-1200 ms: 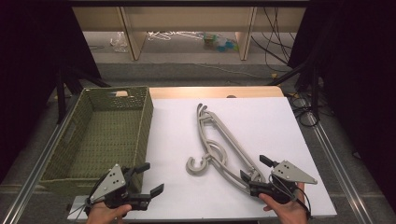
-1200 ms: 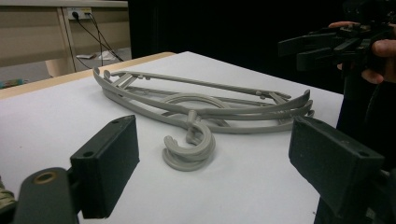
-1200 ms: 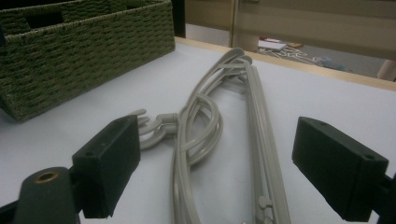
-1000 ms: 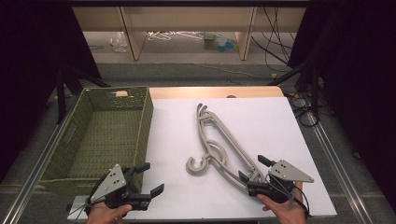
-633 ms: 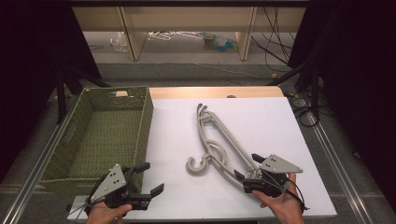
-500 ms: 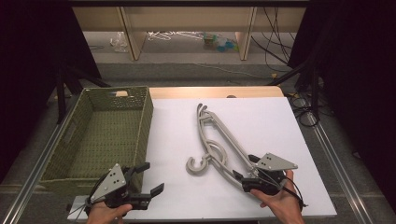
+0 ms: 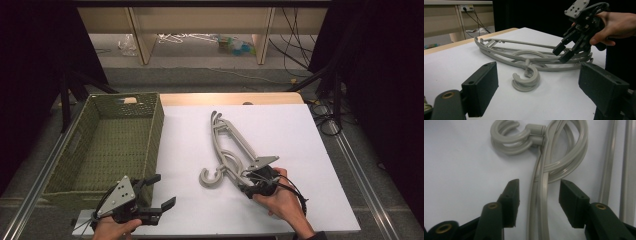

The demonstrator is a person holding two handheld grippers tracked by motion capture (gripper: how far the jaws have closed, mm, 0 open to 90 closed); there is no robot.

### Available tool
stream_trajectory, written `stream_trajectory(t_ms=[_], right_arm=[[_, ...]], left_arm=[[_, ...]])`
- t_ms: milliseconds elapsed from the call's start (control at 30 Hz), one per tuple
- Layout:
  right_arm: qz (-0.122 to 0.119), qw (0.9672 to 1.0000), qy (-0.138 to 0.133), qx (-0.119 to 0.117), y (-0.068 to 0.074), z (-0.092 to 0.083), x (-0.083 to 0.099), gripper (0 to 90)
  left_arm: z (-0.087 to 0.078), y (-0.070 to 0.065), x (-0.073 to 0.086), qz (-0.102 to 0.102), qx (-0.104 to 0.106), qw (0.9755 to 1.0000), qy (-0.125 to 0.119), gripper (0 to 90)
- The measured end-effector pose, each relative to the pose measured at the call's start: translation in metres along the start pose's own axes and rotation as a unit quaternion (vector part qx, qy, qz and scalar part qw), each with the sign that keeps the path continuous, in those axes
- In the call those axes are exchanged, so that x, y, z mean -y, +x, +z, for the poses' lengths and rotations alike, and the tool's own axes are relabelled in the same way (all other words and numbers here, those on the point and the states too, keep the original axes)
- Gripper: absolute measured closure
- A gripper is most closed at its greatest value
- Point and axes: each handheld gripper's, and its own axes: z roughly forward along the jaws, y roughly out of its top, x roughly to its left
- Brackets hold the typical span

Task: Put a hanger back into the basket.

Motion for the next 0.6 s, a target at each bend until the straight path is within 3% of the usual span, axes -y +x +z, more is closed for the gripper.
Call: stream_trajectory(t_ms=[100,167,233,300,500,600], right_arm=[[0.005,0.9997,0.025,0.0,-0.003,0.008,-0.002,55.9],[0.008,0.9993,0.037,0.001,-0.004,0.012,-0.003,58.2],[0.006,0.999,0.044,-0.005,-0.005,0.015,-0.003,61.6],[0.004,0.9987,0.05,-0.004,-0.006,0.018,-0.004,64.4],[0.018,0.9983,0.054,-0.012,-0.009,0.02,-0.005,76.2],[0.005,0.9985,0.054,-0.01,-0.01,0.017,-0.006,80.1]], left_arm=[[0.0,0.0,0.0,0.0,0.0,1.0,0.0,15.8],[-0.001,0.0,-0.001,0.011,-0.002,0.9999,0.007,15.8],[0.0,-0.001,0.0,0.002,-0.003,1.0,0.007,15.8],[0.0,0.0,-0.001,0.009,-0.001,0.9999,0.007,15.8],[0.0,0.0,-0.001,0.01,0.0,0.9999,0.008,15.8],[0.001,0.0,0.0,0.007,-0.002,0.9999,0.009,15.8]])
